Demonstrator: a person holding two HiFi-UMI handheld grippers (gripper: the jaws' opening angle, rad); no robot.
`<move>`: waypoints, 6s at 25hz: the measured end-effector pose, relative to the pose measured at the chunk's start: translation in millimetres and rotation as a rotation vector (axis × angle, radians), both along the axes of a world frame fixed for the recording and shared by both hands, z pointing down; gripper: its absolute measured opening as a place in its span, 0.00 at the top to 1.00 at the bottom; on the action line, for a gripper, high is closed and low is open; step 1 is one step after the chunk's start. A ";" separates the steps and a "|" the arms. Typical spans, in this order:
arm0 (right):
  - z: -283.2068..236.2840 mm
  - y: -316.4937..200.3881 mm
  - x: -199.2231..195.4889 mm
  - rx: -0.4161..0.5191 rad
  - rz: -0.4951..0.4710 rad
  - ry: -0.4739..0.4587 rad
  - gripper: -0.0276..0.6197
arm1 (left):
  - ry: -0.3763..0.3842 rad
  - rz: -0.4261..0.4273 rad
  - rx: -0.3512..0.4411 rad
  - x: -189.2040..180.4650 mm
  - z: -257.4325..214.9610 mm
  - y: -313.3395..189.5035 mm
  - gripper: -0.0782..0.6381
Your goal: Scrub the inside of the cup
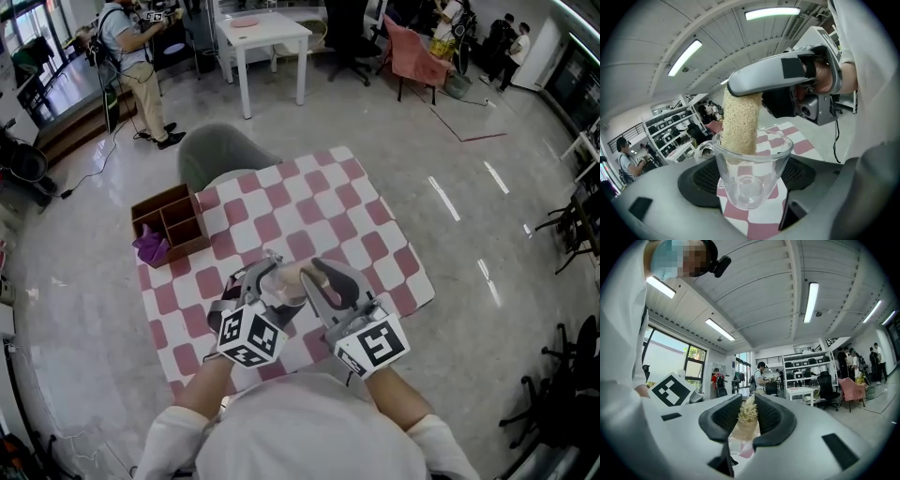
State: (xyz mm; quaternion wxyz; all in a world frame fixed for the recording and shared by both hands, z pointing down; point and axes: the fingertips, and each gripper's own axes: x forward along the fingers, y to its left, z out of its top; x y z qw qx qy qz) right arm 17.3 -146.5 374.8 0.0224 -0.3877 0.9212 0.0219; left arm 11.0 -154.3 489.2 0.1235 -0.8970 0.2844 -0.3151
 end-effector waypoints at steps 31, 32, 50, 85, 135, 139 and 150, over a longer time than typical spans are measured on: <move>15.7 11.2 7.3 -0.120 -0.022 -0.034 0.80 | -0.004 -0.034 -0.014 -5.8 8.3 -13.9 0.36; 14.8 13.2 5.3 -0.125 -0.033 -0.042 0.80 | -0.003 -0.034 -0.014 -5.2 8.0 -14.3 0.36; 12.3 -13.3 28.8 -0.112 0.088 -0.111 0.80 | 0.123 -0.064 -0.083 -6.2 32.3 -22.0 0.36; 58.7 -34.4 84.0 -0.237 0.243 -0.101 0.80 | 0.411 -0.189 -0.271 -2.0 113.4 -87.5 0.36; 26.9 9.1 84.2 -0.143 0.259 -0.170 0.80 | 0.453 -0.332 -0.077 -73.6 -20.9 2.2 0.37; 24.5 19.9 84.6 -0.134 0.262 -0.183 0.80 | 0.466 -0.334 -0.047 -81.0 -38.5 23.7 0.37; 23.0 49.7 85.0 -0.111 0.259 -0.205 0.80 | 0.459 -0.370 0.061 -99.1 -62.2 69.1 0.77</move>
